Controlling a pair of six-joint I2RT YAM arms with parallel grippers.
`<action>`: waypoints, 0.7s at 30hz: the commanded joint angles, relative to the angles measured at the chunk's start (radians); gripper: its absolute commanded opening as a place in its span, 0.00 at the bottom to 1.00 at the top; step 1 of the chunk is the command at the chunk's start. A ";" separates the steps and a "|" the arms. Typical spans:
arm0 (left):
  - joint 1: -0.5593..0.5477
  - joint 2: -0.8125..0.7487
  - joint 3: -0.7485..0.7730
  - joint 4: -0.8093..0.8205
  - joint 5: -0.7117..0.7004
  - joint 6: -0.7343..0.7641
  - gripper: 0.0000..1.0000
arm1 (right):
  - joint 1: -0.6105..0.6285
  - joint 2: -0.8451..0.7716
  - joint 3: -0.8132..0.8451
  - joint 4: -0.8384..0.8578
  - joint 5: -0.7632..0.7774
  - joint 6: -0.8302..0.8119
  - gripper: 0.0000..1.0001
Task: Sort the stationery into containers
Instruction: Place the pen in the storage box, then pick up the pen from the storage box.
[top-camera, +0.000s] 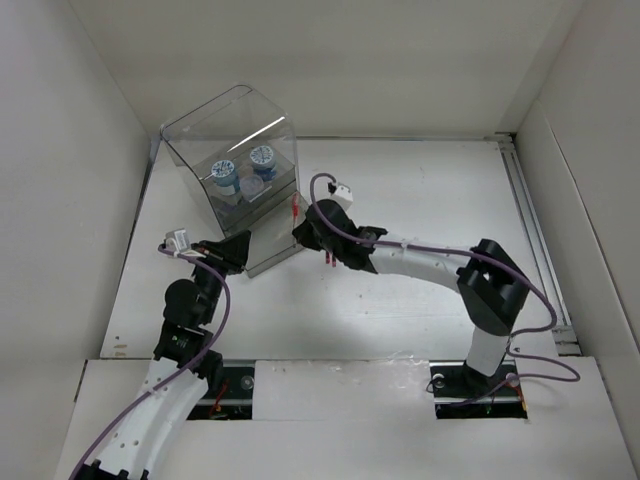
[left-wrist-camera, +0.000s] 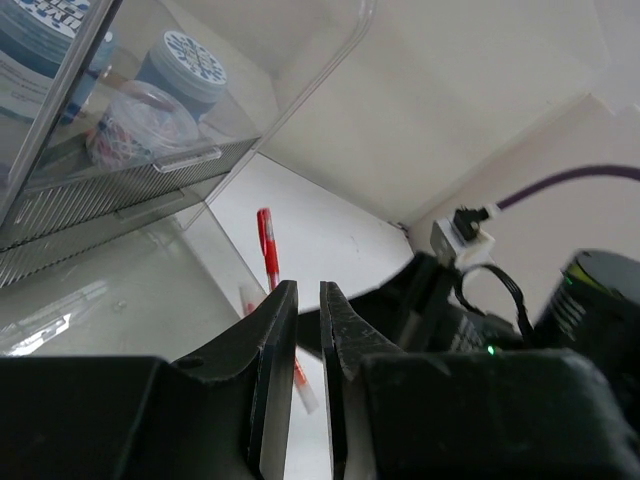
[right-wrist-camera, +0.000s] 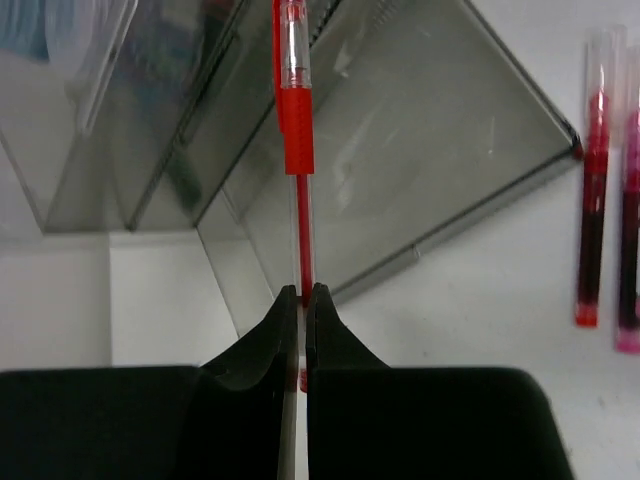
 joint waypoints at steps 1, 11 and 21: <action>-0.005 0.020 0.013 0.024 -0.011 0.009 0.12 | -0.051 0.061 0.087 0.109 -0.097 0.114 0.00; -0.005 0.043 0.013 0.033 -0.002 0.009 0.12 | -0.069 0.173 0.190 0.141 -0.237 0.139 0.64; -0.005 0.043 0.013 0.043 0.029 0.000 0.12 | -0.221 -0.132 -0.222 0.025 0.051 0.084 0.07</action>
